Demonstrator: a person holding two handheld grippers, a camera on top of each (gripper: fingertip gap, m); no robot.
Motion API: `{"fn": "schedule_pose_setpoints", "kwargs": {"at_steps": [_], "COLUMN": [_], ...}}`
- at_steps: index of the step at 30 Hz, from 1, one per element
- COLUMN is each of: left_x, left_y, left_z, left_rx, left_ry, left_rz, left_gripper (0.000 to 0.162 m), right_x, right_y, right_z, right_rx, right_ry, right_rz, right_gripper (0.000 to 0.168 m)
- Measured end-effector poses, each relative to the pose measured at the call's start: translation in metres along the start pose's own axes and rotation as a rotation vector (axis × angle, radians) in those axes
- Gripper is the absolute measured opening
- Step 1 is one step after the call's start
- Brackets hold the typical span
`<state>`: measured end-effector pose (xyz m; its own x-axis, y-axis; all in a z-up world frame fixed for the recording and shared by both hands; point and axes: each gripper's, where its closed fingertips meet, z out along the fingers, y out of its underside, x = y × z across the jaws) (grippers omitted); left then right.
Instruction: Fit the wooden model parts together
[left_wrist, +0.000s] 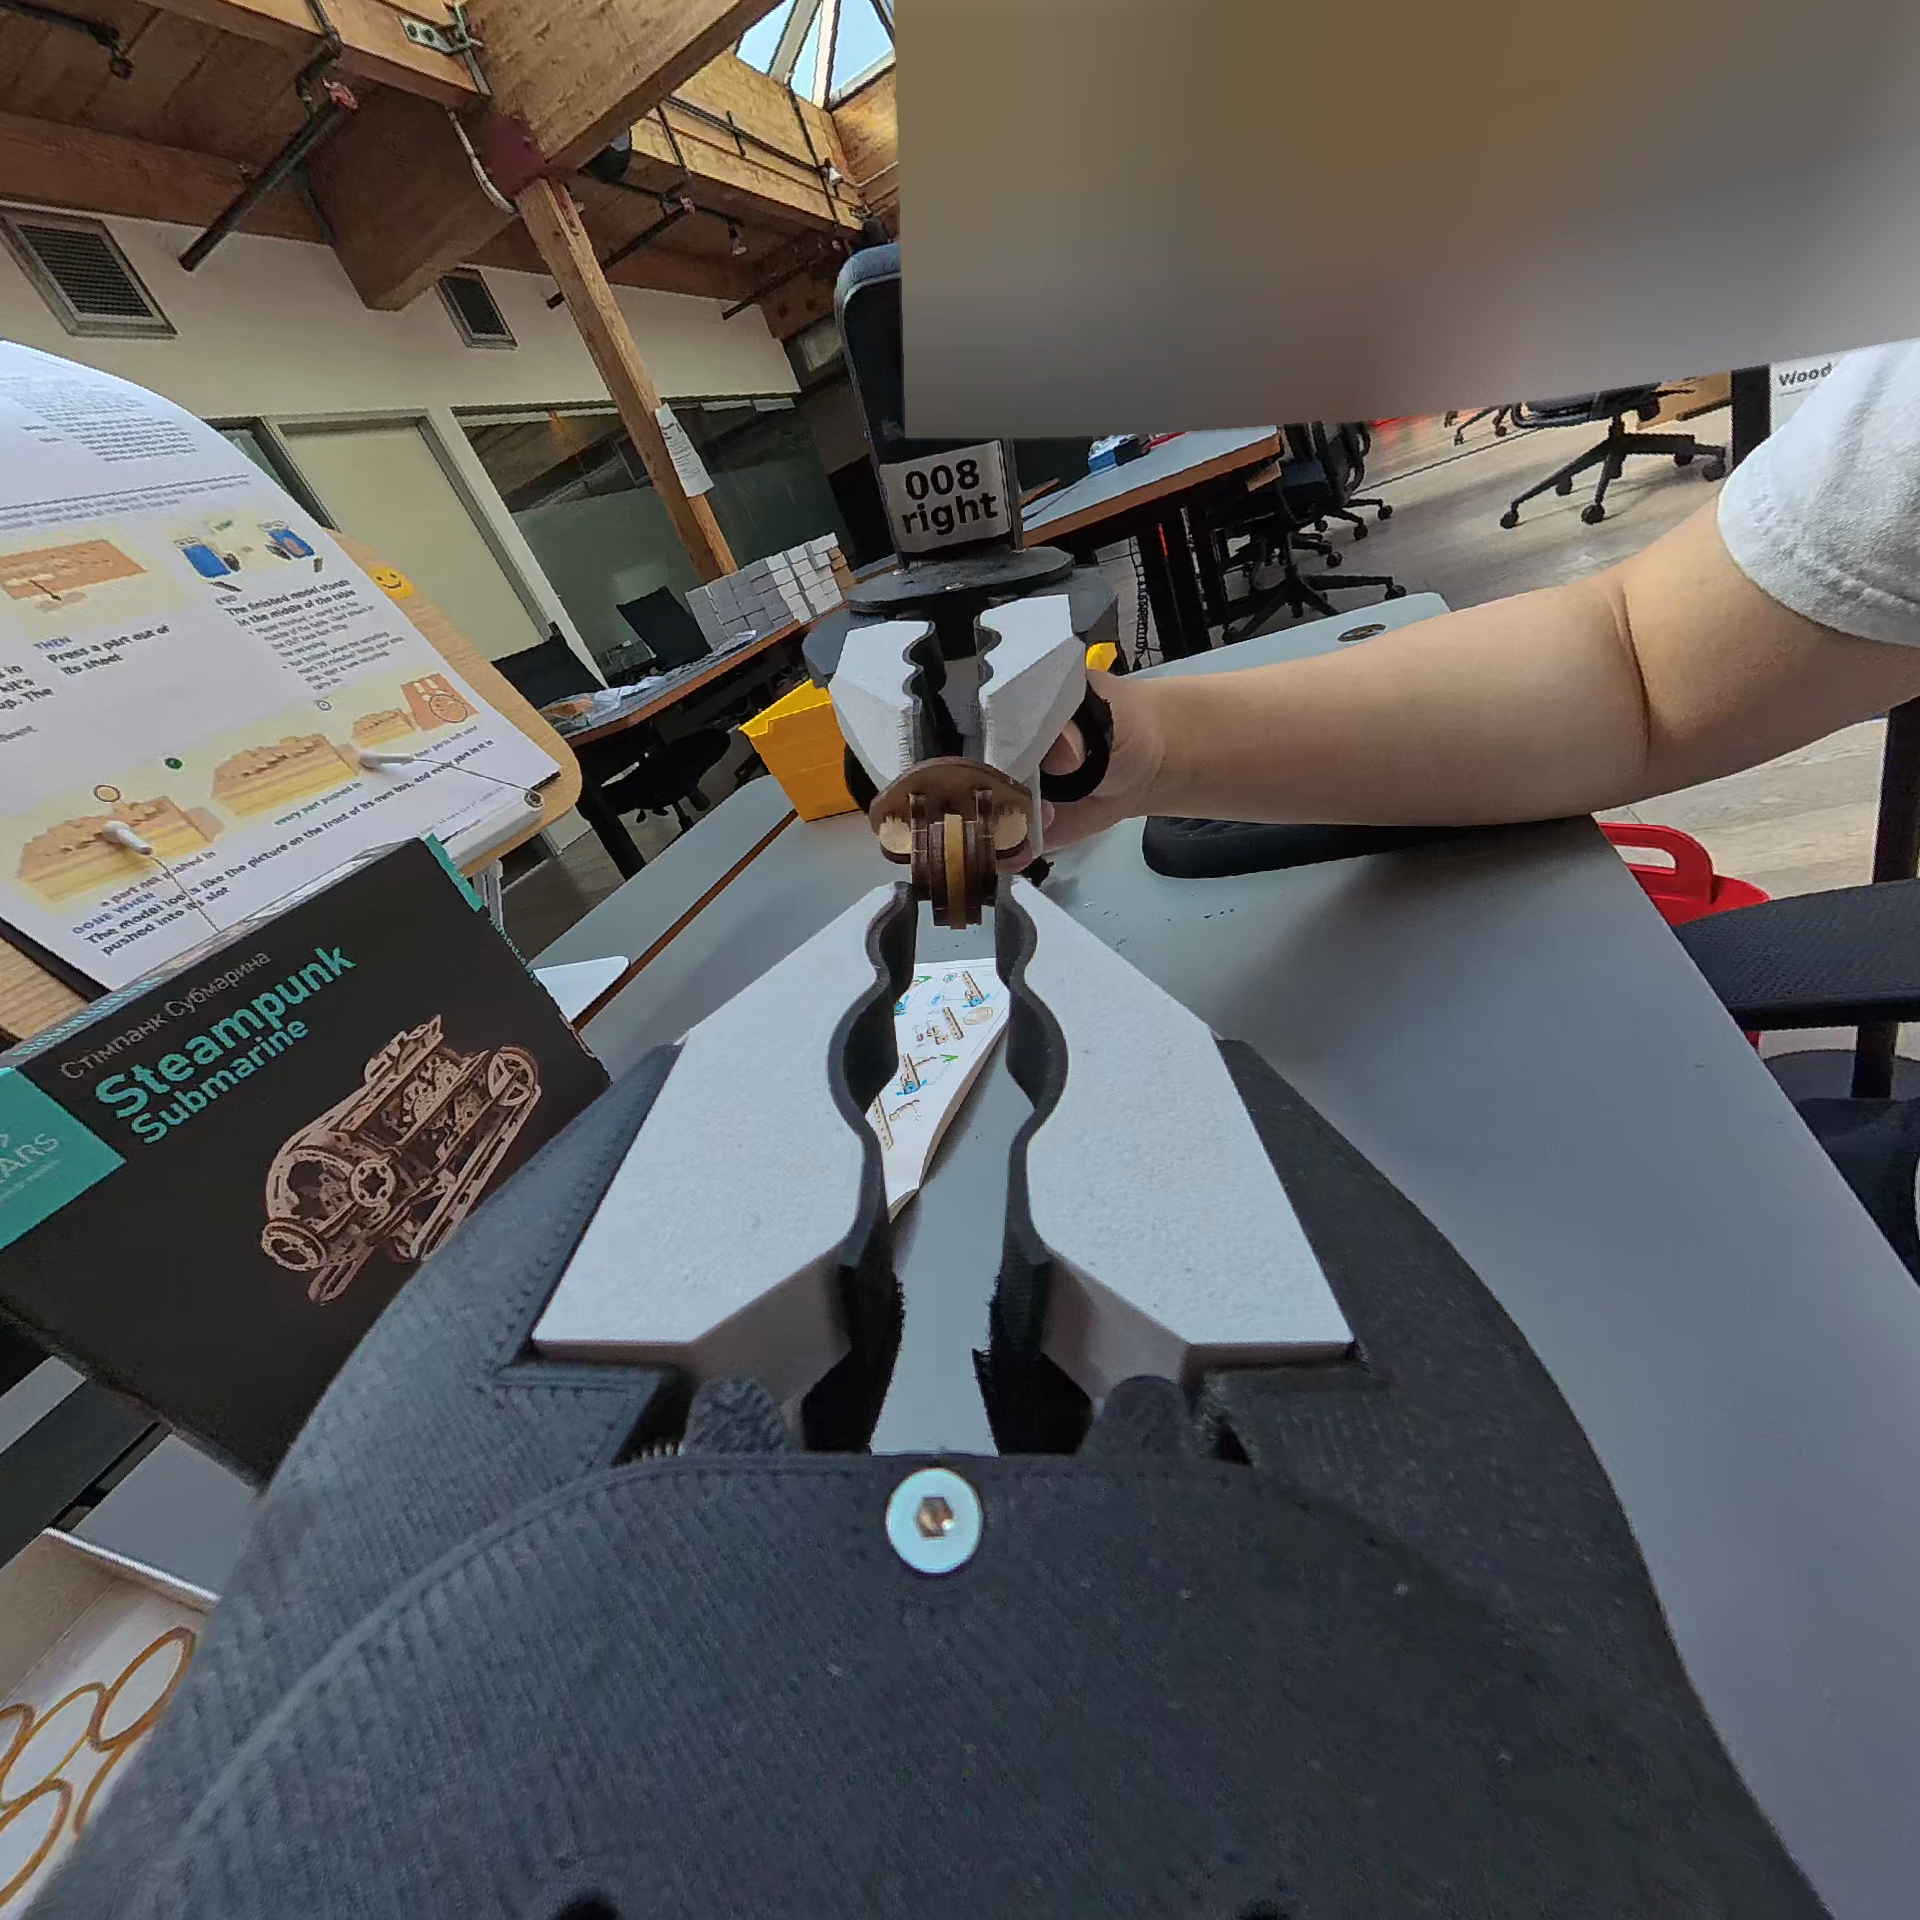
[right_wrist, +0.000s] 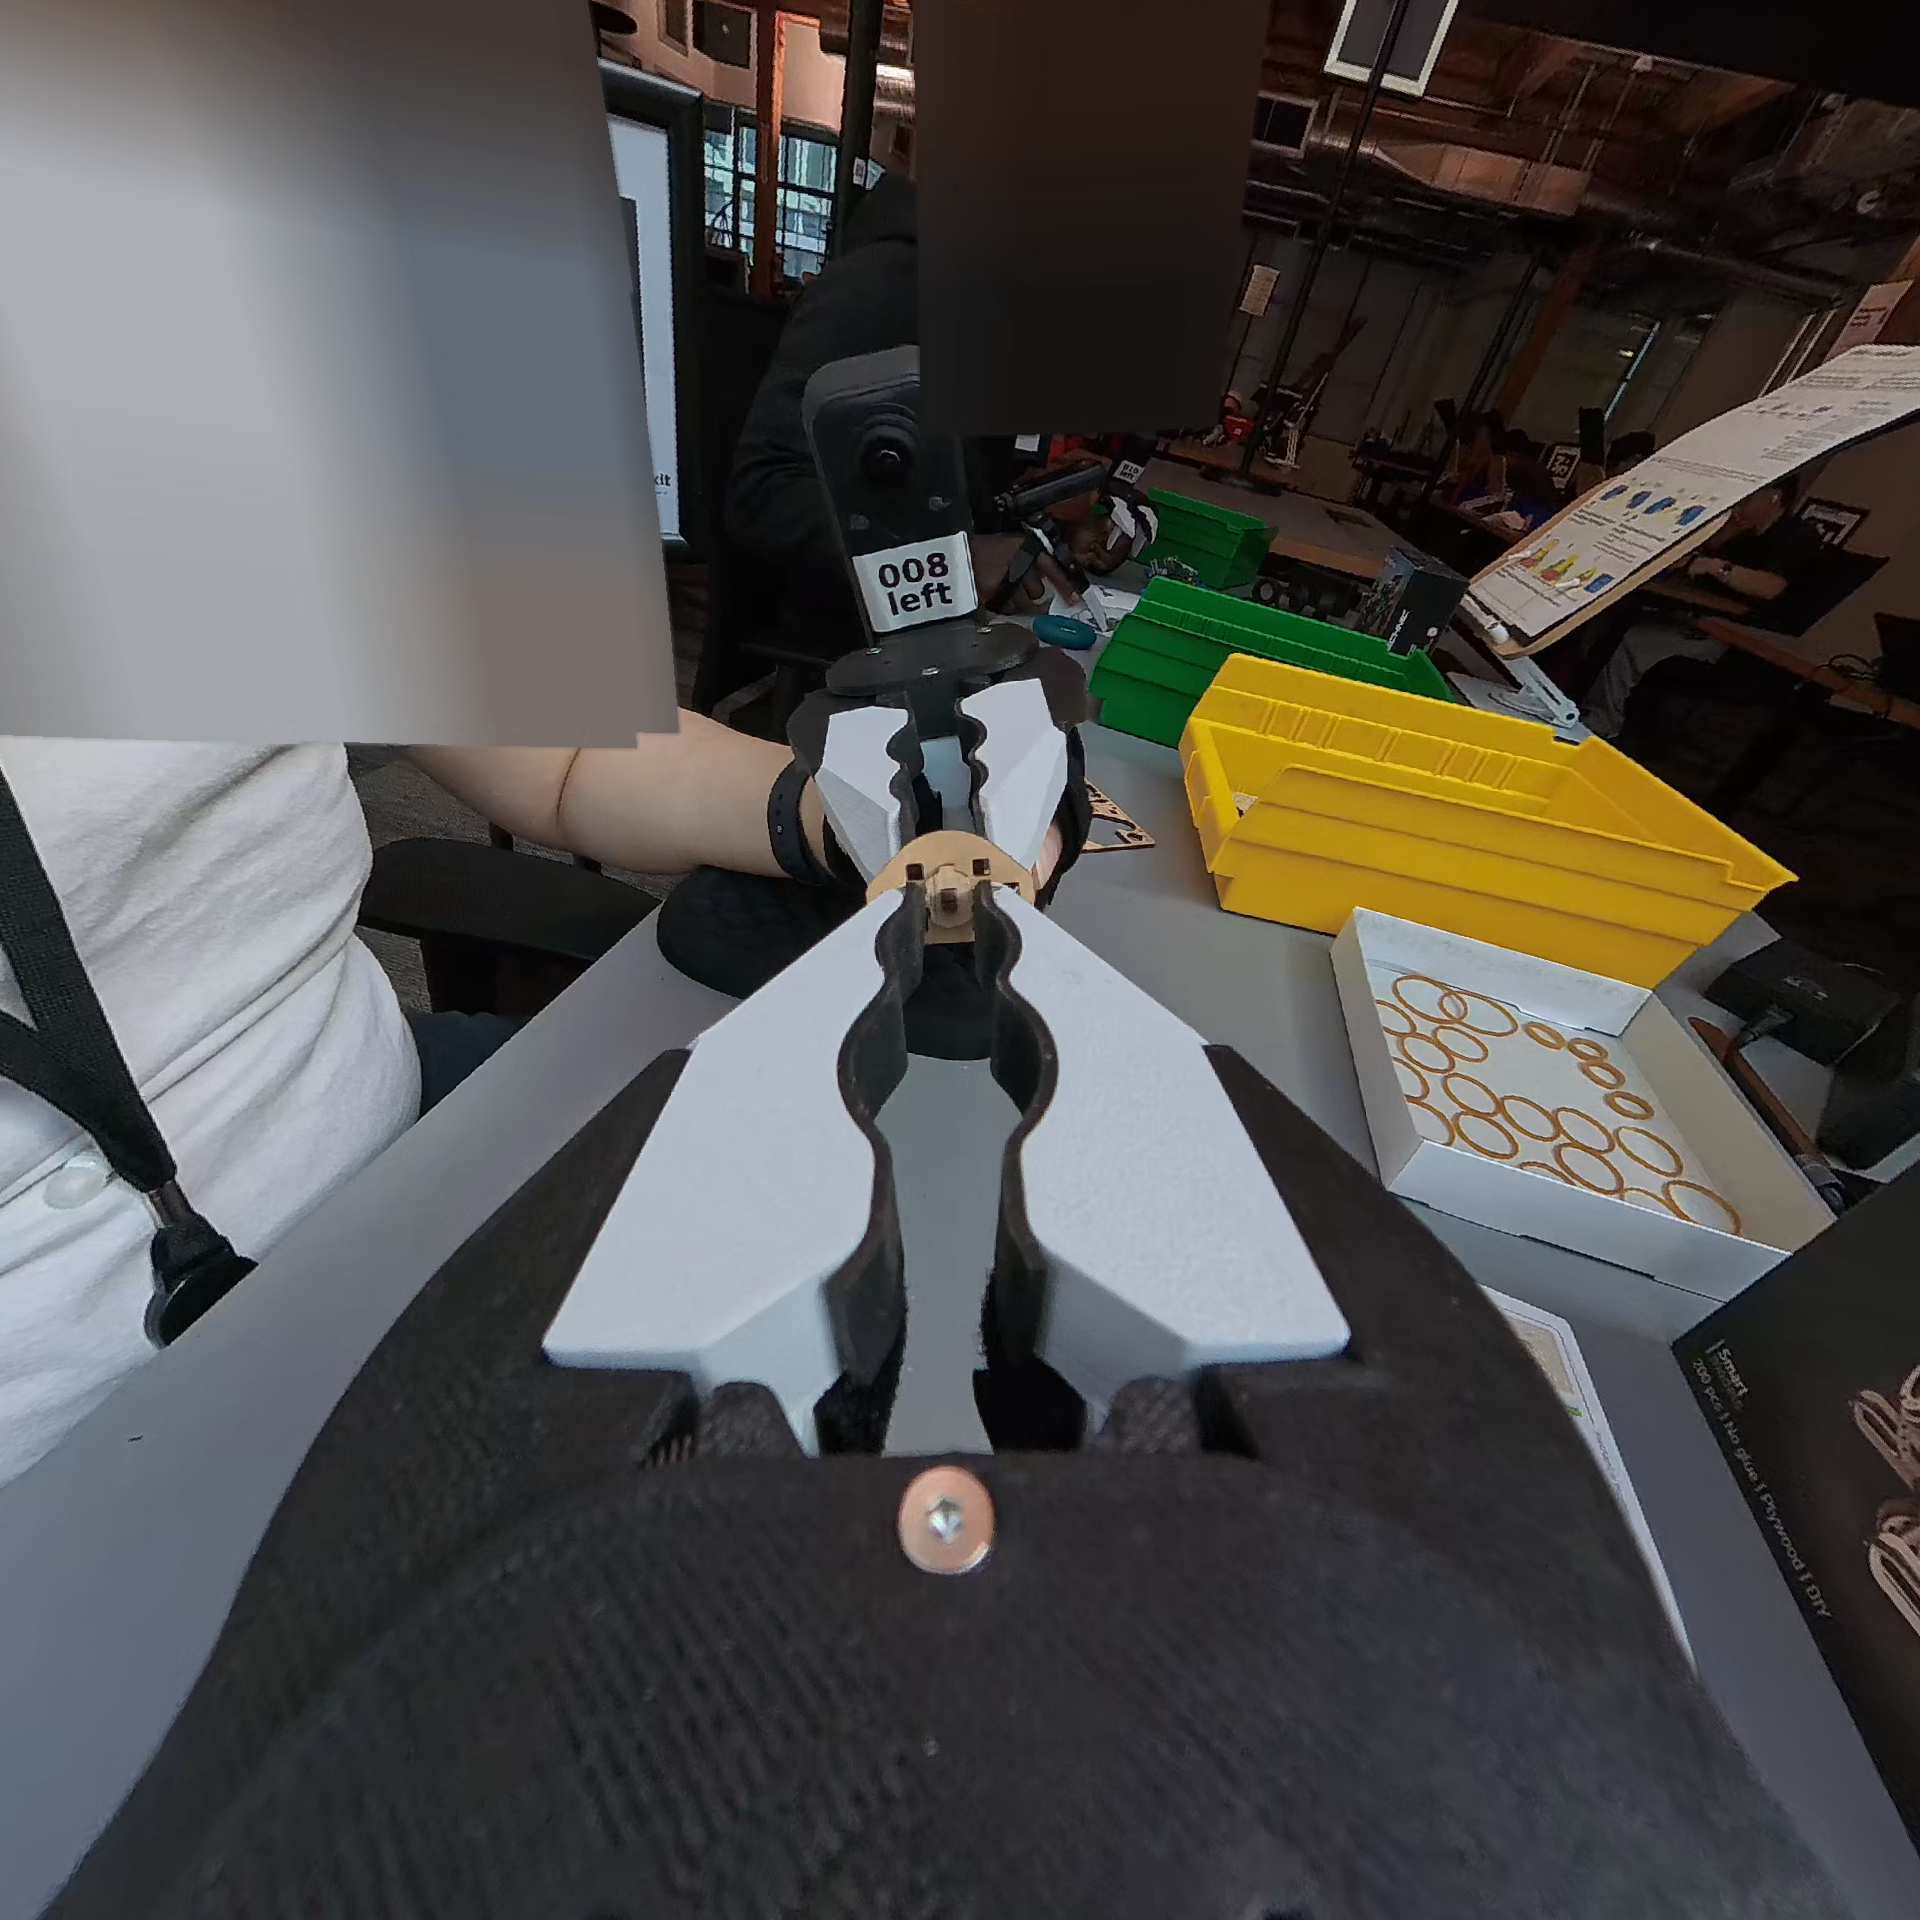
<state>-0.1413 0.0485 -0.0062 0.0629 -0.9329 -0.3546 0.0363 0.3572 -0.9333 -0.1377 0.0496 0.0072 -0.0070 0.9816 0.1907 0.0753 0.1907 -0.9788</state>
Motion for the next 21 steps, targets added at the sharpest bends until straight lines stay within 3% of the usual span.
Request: {"fn": "schedule_pose_setpoints", "kwargs": {"at_steps": [8,21], "left_x": [0.0041,0.0106], "left_y": [0.0012,0.0071], "left_z": [0.0007,0.0026], "left_rx": [0.001,-0.036], "left_ry": [0.054,0.079], "left_rz": [-0.063,-0.009], "left_gripper": [0.013,0.013], "right_x": [-0.0042,-0.0096], "right_y": [0.0019,0.0086], "right_z": [-0.0004,-0.0035], "right_rx": [-0.038,-0.042], "right_ry": [0.001,-0.073], "right_rz": [-0.068,0.008], "right_gripper": [0.009,0.009]}}
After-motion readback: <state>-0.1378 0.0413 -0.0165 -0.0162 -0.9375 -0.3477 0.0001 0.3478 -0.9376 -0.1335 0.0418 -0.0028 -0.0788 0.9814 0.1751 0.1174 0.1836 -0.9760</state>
